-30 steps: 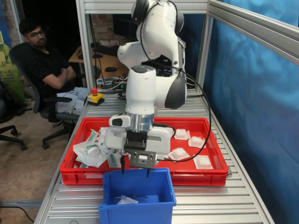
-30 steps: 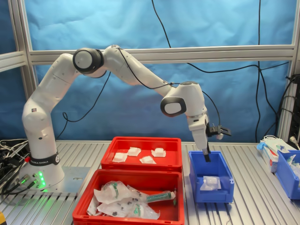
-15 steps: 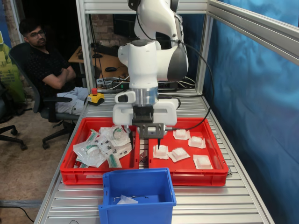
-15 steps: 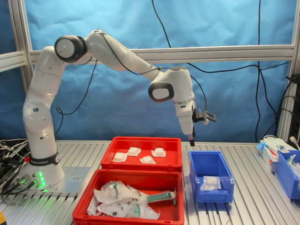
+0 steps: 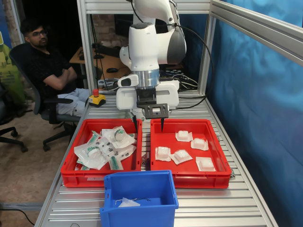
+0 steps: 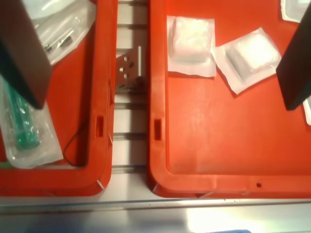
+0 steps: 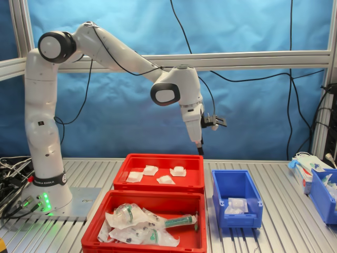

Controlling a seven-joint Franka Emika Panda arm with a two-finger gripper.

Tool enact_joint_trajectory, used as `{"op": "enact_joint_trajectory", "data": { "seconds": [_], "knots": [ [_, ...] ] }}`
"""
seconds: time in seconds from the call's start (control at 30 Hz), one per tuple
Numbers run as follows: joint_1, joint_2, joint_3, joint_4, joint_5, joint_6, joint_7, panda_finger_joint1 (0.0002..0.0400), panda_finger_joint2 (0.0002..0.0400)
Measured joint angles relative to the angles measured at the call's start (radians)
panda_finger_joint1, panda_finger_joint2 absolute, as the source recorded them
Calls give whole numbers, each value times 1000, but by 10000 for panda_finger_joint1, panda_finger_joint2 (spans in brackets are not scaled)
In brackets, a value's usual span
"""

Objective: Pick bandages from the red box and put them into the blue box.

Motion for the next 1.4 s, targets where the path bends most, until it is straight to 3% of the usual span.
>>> {"op": "enact_joint_trajectory", "data": {
  "seconds": [0.3,0.87,1.4],
  "knots": [
    [0,-18,0,-27,-22,0,0,400,400],
    [-15,-20,10,-36,-26,0,0,400,400],
    [-221,-20,212,-23,-26,0,0,400,400]
  ]
}}
